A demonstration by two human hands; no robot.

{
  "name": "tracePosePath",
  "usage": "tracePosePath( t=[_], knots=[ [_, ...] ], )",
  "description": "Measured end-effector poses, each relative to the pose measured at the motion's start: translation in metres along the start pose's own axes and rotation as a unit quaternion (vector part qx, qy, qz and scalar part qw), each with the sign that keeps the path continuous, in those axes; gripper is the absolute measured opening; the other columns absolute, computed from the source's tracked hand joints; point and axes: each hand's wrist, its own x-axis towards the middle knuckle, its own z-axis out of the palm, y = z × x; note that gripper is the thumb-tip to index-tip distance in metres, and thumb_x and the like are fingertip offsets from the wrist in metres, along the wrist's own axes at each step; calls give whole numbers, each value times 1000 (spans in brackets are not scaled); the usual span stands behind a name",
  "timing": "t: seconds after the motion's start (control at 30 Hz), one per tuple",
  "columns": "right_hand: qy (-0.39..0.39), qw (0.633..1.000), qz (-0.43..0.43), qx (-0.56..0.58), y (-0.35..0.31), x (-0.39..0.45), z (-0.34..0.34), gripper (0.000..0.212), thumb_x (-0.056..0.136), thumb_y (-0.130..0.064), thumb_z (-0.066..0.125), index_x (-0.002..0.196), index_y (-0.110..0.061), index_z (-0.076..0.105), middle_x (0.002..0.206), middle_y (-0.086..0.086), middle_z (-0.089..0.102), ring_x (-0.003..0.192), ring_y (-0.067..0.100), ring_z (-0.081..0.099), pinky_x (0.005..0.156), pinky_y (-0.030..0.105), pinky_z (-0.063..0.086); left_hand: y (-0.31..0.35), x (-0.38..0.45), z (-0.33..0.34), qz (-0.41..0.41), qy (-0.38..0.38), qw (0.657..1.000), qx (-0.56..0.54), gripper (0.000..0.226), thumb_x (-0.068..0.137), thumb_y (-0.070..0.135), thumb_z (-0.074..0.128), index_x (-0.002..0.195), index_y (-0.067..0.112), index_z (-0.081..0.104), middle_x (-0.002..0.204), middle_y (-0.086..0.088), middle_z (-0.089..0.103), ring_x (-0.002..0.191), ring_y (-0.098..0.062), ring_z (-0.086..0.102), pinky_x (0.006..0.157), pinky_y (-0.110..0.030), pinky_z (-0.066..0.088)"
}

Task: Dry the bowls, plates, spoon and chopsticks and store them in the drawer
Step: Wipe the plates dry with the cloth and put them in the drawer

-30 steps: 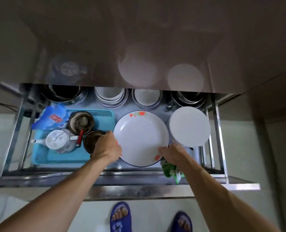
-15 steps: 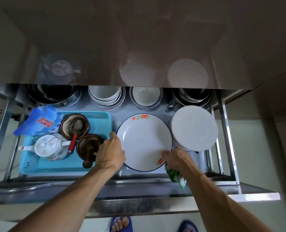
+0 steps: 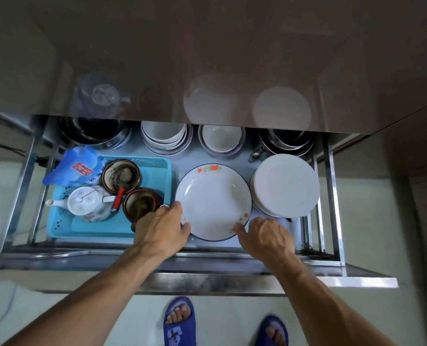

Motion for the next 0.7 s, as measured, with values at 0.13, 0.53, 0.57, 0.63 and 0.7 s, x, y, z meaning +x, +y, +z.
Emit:
tracePosePath(
  t=[0.13, 0.53, 0.57, 0.63, 0.7],
  knots=[
    [1, 988, -143, -53, -2, -60, -34, 53, 90, -74, 31, 82, -25, 50, 110, 5, 55, 93, 27, 62, 81, 34, 51, -5, -59, -21, 141, -52, 985, -84, 49, 85, 65, 60, 120, 31, 59, 111, 10, 60, 101, -8, 56, 82, -26, 47],
    [45, 933, -283, -217, 10, -85, -32, 64, 32, -59, 94, 79, -22, 70, 97, 8, 64, 71, 25, 61, 57, 35, 48, -9, -92, -4, 242, -3, 964, 112, 39, 68, 46, 87, 99, 29, 68, 97, 7, 66, 91, -15, 60, 81, -37, 45],
    [67, 936, -282, -200, 12, -83, -30, 66, 21, -58, 94, 69, -22, 67, 85, 6, 62, 61, 24, 58, 50, 33, 45, -10, -91, -2, 238, 6, 964, 121, 43, 57, 45, 93, 90, 29, 69, 88, 7, 65, 83, -15, 61, 74, -36, 47],
    [95, 944, -266, -174, 14, -80, -25, 66, 18, -56, 96, 65, -22, 65, 76, 3, 57, 56, 22, 55, 46, 32, 41, -11, -87, 1, 233, 47, 964, 121, 49, 50, 42, 96, 88, 26, 71, 87, 4, 64, 81, -18, 60, 71, -36, 46],
    [129, 945, -256, -158, 12, -80, -28, 61, 24, -50, 98, 68, -21, 66, 77, 4, 56, 58, 23, 54, 48, 32, 39, -8, -81, -3, 225, 91, 963, 119, 51, 51, 38, 97, 92, 21, 71, 90, 1, 62, 82, -21, 57, 69, -37, 41]
  ],
)
